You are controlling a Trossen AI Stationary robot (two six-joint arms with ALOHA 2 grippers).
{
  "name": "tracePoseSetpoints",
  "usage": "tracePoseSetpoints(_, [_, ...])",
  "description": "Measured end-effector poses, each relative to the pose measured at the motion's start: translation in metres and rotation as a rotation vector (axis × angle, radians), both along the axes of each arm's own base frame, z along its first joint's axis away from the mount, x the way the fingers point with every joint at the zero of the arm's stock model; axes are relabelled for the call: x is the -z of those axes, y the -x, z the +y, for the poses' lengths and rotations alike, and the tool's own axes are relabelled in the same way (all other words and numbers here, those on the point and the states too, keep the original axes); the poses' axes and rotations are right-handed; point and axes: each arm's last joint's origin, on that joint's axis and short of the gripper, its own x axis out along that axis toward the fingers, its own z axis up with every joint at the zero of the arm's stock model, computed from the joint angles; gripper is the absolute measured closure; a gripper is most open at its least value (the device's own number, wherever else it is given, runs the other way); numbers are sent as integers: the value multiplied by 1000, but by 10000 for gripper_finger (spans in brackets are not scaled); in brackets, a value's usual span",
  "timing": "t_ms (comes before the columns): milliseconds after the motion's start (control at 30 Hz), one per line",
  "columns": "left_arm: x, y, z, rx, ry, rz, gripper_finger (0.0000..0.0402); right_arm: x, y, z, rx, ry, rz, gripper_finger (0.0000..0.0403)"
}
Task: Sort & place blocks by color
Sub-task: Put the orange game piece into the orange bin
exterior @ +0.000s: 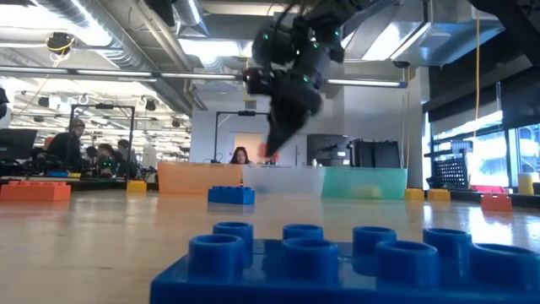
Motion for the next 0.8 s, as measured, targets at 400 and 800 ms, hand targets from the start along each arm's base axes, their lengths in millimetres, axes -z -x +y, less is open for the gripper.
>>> tracePoseSetpoints(400, [0,1,2,-42,-42,11,209,-51,-21,-66,140,116,-454,264])
tracePoseSetpoints(800, [0,2,7,-136,-29,-4,209,-13,-53,-99,235,36,-627,264])
